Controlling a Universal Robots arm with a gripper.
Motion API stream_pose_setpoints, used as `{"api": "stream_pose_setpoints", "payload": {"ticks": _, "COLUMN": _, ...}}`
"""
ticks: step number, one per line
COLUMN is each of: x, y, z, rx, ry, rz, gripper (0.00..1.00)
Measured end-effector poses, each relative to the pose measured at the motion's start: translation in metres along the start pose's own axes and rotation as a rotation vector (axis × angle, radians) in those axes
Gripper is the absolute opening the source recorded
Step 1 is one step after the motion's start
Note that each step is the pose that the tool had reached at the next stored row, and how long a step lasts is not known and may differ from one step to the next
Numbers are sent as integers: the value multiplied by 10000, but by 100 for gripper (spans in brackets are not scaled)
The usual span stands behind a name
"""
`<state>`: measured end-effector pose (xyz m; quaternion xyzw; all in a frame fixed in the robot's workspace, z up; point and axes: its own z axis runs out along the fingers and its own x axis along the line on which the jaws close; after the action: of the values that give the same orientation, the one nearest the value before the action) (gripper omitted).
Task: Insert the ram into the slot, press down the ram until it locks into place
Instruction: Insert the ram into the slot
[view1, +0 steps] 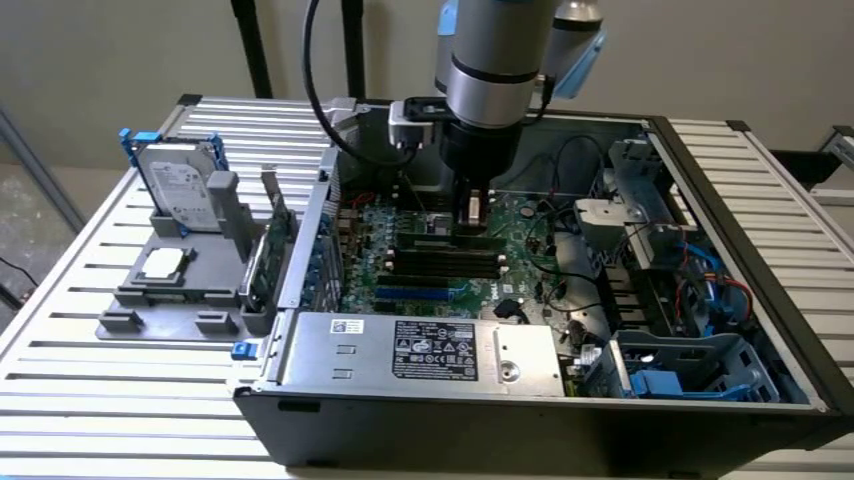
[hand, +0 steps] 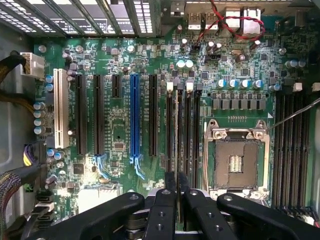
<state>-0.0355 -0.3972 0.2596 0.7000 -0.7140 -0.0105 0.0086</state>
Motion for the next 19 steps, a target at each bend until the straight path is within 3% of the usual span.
{"api": "stream_pose_setpoints", "payload": {"ticks": 9, "x": 19, "y": 0, "z": 150, "rx": 21, "ry": 0, "rz": -29, "gripper": 13}}
{"api": "stream_pose_setpoints", "payload": {"ticks": 19, "x": 20, "y": 0, "z": 215, "rx": 21, "ry": 0, "rz": -30, "gripper": 13}}
